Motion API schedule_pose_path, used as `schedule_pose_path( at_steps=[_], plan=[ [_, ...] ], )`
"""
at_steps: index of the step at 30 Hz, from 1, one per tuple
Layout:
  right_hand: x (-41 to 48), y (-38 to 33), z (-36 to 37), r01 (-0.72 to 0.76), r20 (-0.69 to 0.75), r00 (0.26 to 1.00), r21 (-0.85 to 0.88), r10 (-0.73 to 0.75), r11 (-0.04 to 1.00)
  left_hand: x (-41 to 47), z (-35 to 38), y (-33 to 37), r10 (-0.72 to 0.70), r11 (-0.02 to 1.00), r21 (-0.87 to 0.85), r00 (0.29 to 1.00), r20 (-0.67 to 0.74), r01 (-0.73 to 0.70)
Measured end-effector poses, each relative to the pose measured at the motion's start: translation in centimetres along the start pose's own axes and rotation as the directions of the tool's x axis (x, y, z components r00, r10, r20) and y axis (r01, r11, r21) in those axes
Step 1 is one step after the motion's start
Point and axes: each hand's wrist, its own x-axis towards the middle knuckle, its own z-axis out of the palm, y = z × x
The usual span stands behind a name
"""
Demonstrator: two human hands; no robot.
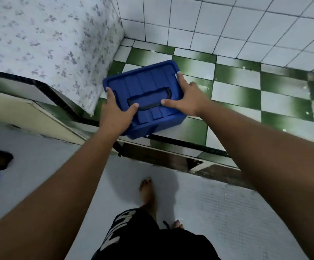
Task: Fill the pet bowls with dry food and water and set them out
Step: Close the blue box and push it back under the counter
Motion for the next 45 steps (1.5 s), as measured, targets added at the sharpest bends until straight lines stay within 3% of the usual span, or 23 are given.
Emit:
schedule_pose_path(
  at_steps=[5, 14, 20, 25, 32, 38, 45],
  plan=[
    [-7.6, 2.5, 2.1, 0.016, -0.007, 1.0, 0.109, -0.015, 0.994, -4.2, -0.7, -1.7, 0.112, 0.986, 0.114, 0.99, 0.081, -0.121],
    [-22.9, 3.0, 9.7, -0.073, -0.007, 0.997, 0.158, 0.075, 0.985, -17.0, -3.1, -8.1, 0.079, 0.979, 0.168, 0.976, 0.202, -0.114],
    [-25.8, 4.6, 19.5, -0.192, 0.082, 0.981, 0.259, 0.176, 0.947, -18.5, -2.6, -16.3, 0.013, 0.969, 0.228, 0.944, 0.33, -0.093],
    [-20.6, 9.1, 31.2, -0.28, 0.131, 0.959, 0.277, 0.252, 0.919, -13.4, 3.6, -26.4, -0.039, 0.958, 0.274, 0.908, 0.416, -0.084],
    [-5.4, 20.7, 45.3, -0.276, 0.035, 0.96, 0.273, 0.277, 0.922, 0.7, 19.3, -38.9, -0.017, 0.938, 0.31, 0.872, 0.49, -0.156],
    [10.6, 28.0, 51.1, -0.188, -0.071, 0.976, 0.211, 0.206, 0.959, 14.8, 29.1, -44.2, 0.081, 0.94, 0.265, 0.896, 0.437, -0.215],
    [23.3, 33.8, 55.2, -0.086, -0.106, 0.985, 0.392, 0.138, 0.916, 23.7, 33.0, -45.4, 0.208, 0.896, 0.306, 0.913, 0.35, -0.321]
  ],
)
